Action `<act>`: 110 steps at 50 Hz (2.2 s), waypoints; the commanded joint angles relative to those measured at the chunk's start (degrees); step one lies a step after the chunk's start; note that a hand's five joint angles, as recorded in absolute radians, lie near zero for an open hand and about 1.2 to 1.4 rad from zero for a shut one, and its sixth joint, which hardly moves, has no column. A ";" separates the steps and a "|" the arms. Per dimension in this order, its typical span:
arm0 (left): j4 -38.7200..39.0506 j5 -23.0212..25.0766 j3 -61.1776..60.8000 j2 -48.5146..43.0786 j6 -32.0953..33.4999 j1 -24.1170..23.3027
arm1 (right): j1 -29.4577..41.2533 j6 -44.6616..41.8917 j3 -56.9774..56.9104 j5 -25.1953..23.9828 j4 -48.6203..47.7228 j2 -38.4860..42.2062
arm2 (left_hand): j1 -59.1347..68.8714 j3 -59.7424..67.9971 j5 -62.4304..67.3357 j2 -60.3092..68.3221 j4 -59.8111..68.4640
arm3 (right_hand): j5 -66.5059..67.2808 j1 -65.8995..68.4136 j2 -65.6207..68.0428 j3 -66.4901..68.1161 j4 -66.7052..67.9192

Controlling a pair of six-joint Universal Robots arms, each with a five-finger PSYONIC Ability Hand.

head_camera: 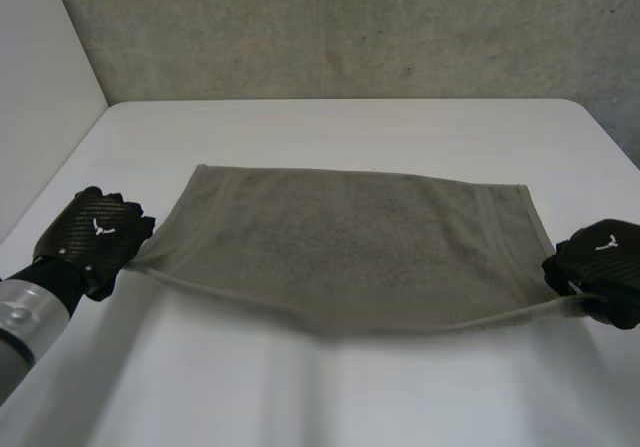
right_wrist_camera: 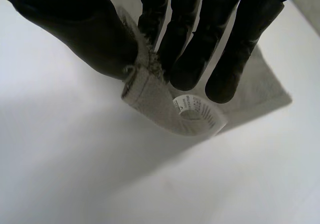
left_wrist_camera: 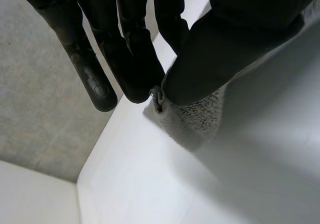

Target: Fold the towel.

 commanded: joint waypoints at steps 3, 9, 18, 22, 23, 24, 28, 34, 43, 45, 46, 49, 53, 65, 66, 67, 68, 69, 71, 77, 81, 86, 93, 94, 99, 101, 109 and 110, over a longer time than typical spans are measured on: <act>2.34 1.51 5.78 -7.71 -5.50 -0.44 | -0.34 4.34 -4.90 -4.01 -2.09 4.28 | 13.09 10.22 10.49 10.20 10.18 | 2.65 3.60 3.78 3.39 3.35; 3.49 -5.88 16.08 -19.35 -6.55 -6.70 | 7.11 15.24 -16.84 5.64 -8.76 14.93 | 13.09 10.22 10.49 10.20 10.18 | 2.65 3.60 3.78 3.39 3.35; 3.84 -15.28 39.37 -36.67 -16.31 -12.58 | 13.98 29.82 -27.76 13.91 -29.04 23.73 | 13.09 10.22 10.49 10.20 10.18 | 2.65 3.60 3.78 3.39 3.35; 4.28 -16.77 49.80 -42.71 -19.38 -13.46 | 15.74 33.88 -29.26 17.77 -37.48 25.58 | 13.09 10.22 10.49 10.20 10.18 | 2.65 3.60 3.78 3.39 3.35; 4.28 -16.78 49.83 -42.73 -19.38 -13.46 | 16.53 34.50 -29.61 19.88 -40.66 26.54 | 13.09 10.22 10.49 10.20 10.18 | 2.65 3.60 3.78 3.39 3.35; 4.37 -17.91 52.62 -44.56 -19.30 -13.64 | 16.54 34.51 -29.62 19.90 -40.69 26.55 | 13.09 10.22 10.49 10.20 10.18 | 2.65 3.60 3.78 3.39 3.35; 4.28 -20.20 61.58 -50.53 -19.21 -14.60 | 18.47 34.25 -32.07 23.67 -44.55 30.58 | 13.09 10.22 10.49 10.20 10.18 | 2.65 3.60 3.78 3.39 3.35; 4.28 -20.21 68.38 -55.83 -19.21 -15.22 | 18.91 34.33 -37.16 24.03 -44.99 35.94 | 13.09 10.22 10.49 10.20 10.18 | 2.65 3.60 3.78 3.39 3.35; 1.74 -20.73 81.80 -66.97 -18.94 -17.07 | 19.09 34.25 -46.49 24.73 -44.73 44.83 | 13.09 10.22 10.49 10.20 10.18 | 2.65 3.60 3.78 3.39 3.35; 1.12 -20.73 83.58 -68.31 -18.94 -17.07 | 19.26 34.07 -49.20 25.52 -44.56 47.19 | 13.09 10.22 10.49 10.20 10.18 | 2.65 3.60 3.78 3.39 3.35; 0.68 -20.73 84.89 -69.35 -18.94 -17.15 | 19.26 34.07 -49.22 25.53 -44.55 47.21 | 13.09 10.22 10.49 10.20 10.18 | 2.65 3.60 3.78 3.39 3.35; 0.50 -20.73 86.21 -70.76 -18.86 -17.15 | 19.79 32.93 -51.33 25.88 -44.55 48.96 | 13.09 10.22 10.49 10.20 10.18 | 2.65 3.60 3.78 3.39 3.35; 0.50 -20.82 87.01 -72.17 -18.15 -17.15 | 19.88 30.21 -53.95 26.66 -44.38 52.03 | 13.09 10.22 10.49 10.20 10.18 | 2.65 3.60 3.78 3.39 3.35; 1.20 -20.56 80.45 -69.38 -15.16 -17.77 | 21.55 26.34 -52.56 28.86 -45.35 52.30 | -53.88 -56.75 -56.48 -56.77 -56.78 | -67.35 -66.40 -66.22 -66.61 -66.65; 1.20 -20.56 80.42 -69.36 -15.16 -17.77 | 22.07 26.68 -50.29 28.78 -47.09 49.34 | -53.84 -56.71 -56.44 -56.72 -56.74 | -67.35 -66.40 -66.22 -66.61 -66.65; 2.51 -20.47 77.72 -66.84 -15.16 -17.86 | 22.08 26.69 -50.27 28.78 -47.10 49.32 | -56.91 -59.78 -59.51 -59.80 -59.82 | -67.35 -66.40 -66.22 -66.61 -66.65; 5.05 -20.90 74.91 -64.03 -15.25 -18.12 | 22.60 27.12 -47.49 28.86 -49.89 46.18 | -56.91 -59.78 -59.51 -59.80 -59.82 | -67.35 -66.40 -66.22 -66.61 -66.65; 5.07 -20.91 74.88 -64.00 -15.25 -18.12 | 22.60 27.13 -47.46 28.86 -49.92 46.15 | -56.91 -59.78 -59.51 -59.80 -59.82 | -67.35 -66.40 -66.22 -66.61 -66.65; 5.86 -21.00 73.21 -62.16 -15.34 -18.12 | 22.60 29.05 -41.16 29.21 -55.69 38.45 | -56.91 -59.78 -59.51 -59.80 -59.82 | -67.35 -66.40 -66.22 -66.61 -66.65; 8.50 -21.00 61.26 -51.34 -16.57 -18.12 | 22.43 32.22 -34.89 28.95 -55.54 31.21 | -56.91 -59.78 -59.51 -59.80 -59.82 | -67.35 -66.40 -66.22 -66.61 -66.65; 8.15 -21.26 53.11 -44.95 -19.98 -17.95 | 21.99 33.28 -28.93 28.08 -48.28 26.30 | -56.91 -59.78 -59.51 -59.80 -59.82 | -67.35 -66.40 -66.22 -66.61 -66.65; 8.06 -20.56 42.92 -37.92 -25.25 -16.98 | 21.64 33.71 -25.85 27.11 -38.70 25.50 | -54.36 -57.23 -56.96 -57.25 -57.26 | -63.44 -62.49 -62.31 -62.70 -62.74; 8.06 -20.03 32.45 -30.62 -30.62 -14.96 | 18.65 37.67 -20.83 23.15 -33.22 25.41 | -53.17 -56.04 -55.76 -56.05 -56.07 | -45.91 -44.96 -44.77 -45.16 -45.20; 8.06 -20.03 32.43 -30.60 -30.63 -14.96 | 18.65 37.67 -20.83 23.15 -33.22 25.41 | -53.17 -56.04 -55.76 -56.05 -56.07 | -45.91 -44.96 -44.77 -45.16 -45.20; 8.85 -20.03 28.12 -28.67 -32.57 -14.69 | 16.89 38.11 -17.49 18.94 -35.23 26.55 | -53.33 -56.20 -55.93 -56.22 -56.24 | -45.91 -44.96 -44.77 -45.16 -45.20; 9.72 -20.12 26.98 -28.58 -33.09 -14.35 | 16.89 38.03 -17.31 18.93 -36.54 27.16 | -53.33 -56.20 -55.93 -56.22 -56.24 | -46.07 -45.12 -44.94 -45.33 -45.37; 10.17 -20.12 26.19 -28.49 -33.09 -14.17 | 16.72 37.23 -17.75 19.28 -38.75 31.29 | -53.33 -56.20 -55.93 -56.22 -56.24 | -45.24 -44.29 -44.10 -44.49 -44.53; 10.17 -20.12 26.10 -28.49 -33.09 -14.17 | 16.54 37.32 -17.93 19.28 -38.84 31.82 | -53.33 -56.20 -55.93 -56.22 -56.24 | -43.90 -42.95 -42.77 -43.16 -43.20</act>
